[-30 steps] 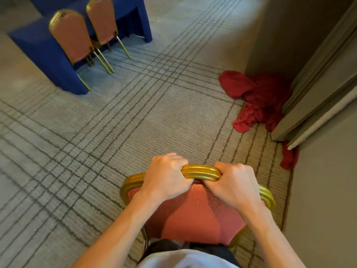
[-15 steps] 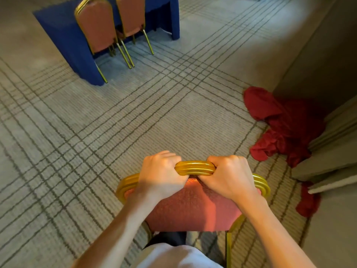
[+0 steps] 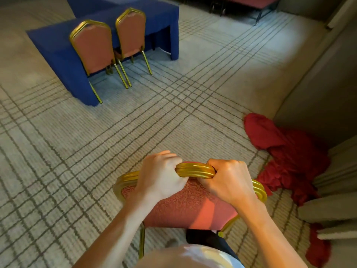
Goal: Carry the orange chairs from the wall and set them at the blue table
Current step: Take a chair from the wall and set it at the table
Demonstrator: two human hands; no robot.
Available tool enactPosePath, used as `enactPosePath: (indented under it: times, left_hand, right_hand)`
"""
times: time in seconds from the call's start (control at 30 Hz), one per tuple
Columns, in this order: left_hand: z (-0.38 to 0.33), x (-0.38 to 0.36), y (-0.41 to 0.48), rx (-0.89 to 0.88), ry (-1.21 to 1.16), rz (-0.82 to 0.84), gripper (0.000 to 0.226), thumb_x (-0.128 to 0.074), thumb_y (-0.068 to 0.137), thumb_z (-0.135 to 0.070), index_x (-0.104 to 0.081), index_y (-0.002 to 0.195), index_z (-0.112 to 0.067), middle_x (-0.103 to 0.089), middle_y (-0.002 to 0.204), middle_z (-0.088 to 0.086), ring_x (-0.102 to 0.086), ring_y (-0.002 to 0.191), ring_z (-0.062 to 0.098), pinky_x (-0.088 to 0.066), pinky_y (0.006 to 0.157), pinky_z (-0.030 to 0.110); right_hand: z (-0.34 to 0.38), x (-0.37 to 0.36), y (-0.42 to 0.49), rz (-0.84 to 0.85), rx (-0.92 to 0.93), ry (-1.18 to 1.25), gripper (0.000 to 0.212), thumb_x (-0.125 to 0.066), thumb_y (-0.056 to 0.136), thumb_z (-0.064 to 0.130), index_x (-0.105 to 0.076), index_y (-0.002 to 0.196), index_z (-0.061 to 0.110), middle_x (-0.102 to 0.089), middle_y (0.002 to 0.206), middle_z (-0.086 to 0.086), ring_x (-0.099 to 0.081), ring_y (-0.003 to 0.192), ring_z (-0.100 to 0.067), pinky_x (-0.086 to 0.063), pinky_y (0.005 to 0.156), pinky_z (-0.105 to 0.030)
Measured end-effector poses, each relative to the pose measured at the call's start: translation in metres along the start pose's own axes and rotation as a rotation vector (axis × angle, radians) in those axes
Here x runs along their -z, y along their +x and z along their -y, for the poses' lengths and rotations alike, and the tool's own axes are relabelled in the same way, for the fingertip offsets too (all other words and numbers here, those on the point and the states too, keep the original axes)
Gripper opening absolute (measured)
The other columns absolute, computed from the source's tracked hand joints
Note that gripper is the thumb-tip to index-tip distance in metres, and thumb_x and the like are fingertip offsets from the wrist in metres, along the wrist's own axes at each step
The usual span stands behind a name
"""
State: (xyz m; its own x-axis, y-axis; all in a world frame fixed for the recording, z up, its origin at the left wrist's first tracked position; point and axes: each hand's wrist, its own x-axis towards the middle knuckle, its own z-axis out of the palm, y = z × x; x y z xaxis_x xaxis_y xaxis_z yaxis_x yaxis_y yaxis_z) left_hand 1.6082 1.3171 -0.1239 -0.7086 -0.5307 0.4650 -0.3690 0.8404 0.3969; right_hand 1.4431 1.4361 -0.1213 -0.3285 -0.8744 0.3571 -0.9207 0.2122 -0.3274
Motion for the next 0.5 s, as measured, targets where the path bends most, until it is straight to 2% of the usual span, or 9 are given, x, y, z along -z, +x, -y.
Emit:
enactPosePath:
  times: [0.17, 0.3, 0.37, 0.5]
  left_hand:
    - [0.04, -0.029, 0.079, 0.007, 0.027, 0.001, 0.041, -0.075, 0.066, -0.025, -0.034, 0.057, -0.027, -0.037, 0.057, -0.015, -0.039, 0.053, 0.008, -0.032, 0.048, 0.026]
    - [0.068, -0.055, 0.151, 0.046, 0.056, 0.019, 0.041, -0.073, 0.066, -0.028, -0.033, 0.057, -0.028, -0.036, 0.054, -0.013, -0.045, 0.049, 0.013, -0.034, 0.046, 0.028]
    - [0.081, -0.064, 0.182, 0.064, 0.085, 0.008, 0.037, -0.072, 0.064, -0.027, -0.036, 0.055, -0.027, -0.042, 0.052, -0.009, -0.048, 0.049, 0.015, -0.038, 0.044, 0.031]
    - [0.106, -0.076, 0.237, 0.118, 0.126, 0.019, 0.031, -0.067, 0.064, -0.03, -0.039, 0.053, -0.025, -0.048, 0.051, -0.006, -0.051, 0.049, 0.016, -0.041, 0.043, 0.033]
  right_hand:
    - [-0.047, -0.028, 0.082, 0.073, -0.001, -0.023, 0.045, -0.054, 0.074, 0.066, -0.04, 0.057, 0.027, -0.059, 0.053, 0.003, -0.061, 0.055, -0.023, -0.038, 0.055, -0.028]
    - [-0.085, -0.045, 0.157, 0.132, -0.01, 0.029, 0.054, -0.04, 0.074, 0.075, -0.055, 0.065, 0.024, -0.065, 0.062, 0.002, -0.065, 0.064, -0.025, -0.048, 0.064, -0.033]
    - [-0.102, -0.048, 0.192, 0.156, -0.004, 0.054, 0.054, -0.038, 0.074, 0.076, -0.054, 0.065, 0.025, -0.067, 0.064, 0.001, -0.066, 0.065, -0.025, -0.051, 0.065, -0.034]
    - [-0.124, -0.057, 0.26, 0.191, 0.032, 0.079, 0.047, -0.039, 0.074, 0.073, -0.038, 0.056, 0.03, -0.066, 0.062, -0.001, -0.065, 0.065, -0.027, -0.047, 0.064, -0.033]
